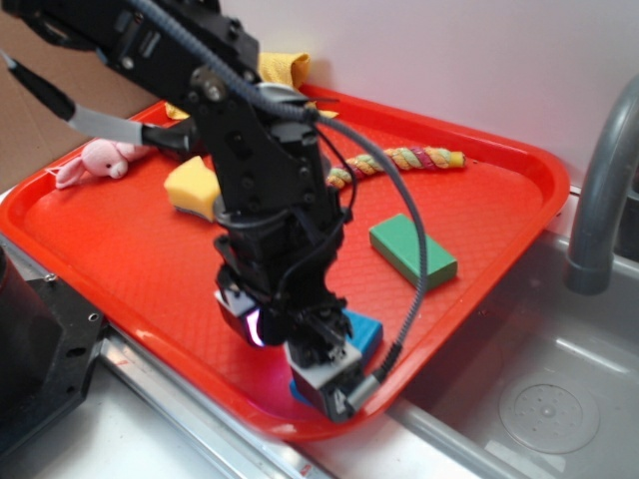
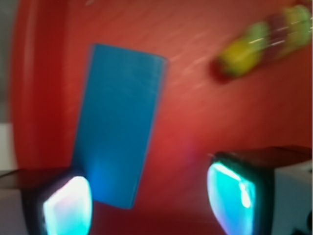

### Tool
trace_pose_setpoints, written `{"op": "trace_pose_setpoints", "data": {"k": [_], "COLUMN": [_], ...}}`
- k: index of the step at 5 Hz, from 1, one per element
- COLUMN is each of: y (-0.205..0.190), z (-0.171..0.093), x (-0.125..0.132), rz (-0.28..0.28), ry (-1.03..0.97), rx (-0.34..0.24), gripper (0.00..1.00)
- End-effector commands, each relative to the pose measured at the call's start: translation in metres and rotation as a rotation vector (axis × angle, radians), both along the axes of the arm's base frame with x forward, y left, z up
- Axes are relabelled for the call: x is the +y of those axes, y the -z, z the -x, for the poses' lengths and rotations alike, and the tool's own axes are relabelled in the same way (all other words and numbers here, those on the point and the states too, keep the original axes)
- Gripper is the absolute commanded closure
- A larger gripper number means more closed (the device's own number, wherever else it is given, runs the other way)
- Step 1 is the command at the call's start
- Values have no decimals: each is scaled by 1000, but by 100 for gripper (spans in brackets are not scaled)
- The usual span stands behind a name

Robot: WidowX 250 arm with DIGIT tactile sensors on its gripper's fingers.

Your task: Grab the blue block.

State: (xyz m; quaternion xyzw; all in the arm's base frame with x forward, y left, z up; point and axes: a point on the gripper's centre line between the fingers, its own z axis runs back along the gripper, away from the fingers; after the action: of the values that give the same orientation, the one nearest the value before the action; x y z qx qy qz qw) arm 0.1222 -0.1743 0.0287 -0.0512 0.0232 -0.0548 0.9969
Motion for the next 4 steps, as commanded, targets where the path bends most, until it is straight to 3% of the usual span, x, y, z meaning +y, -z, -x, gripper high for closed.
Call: {"op": "trace_pose_setpoints", "data": {"k": [1, 2, 3, 4], "y": [10, 15, 16, 22], "z": [21, 32, 14, 13], "x": [-14, -3, 16, 38], "rz": [12, 8, -11, -16], "ry": [-7, -26, -47, -63], "rx": [11, 22, 39, 57], "gripper": [0, 0, 0, 0]}}
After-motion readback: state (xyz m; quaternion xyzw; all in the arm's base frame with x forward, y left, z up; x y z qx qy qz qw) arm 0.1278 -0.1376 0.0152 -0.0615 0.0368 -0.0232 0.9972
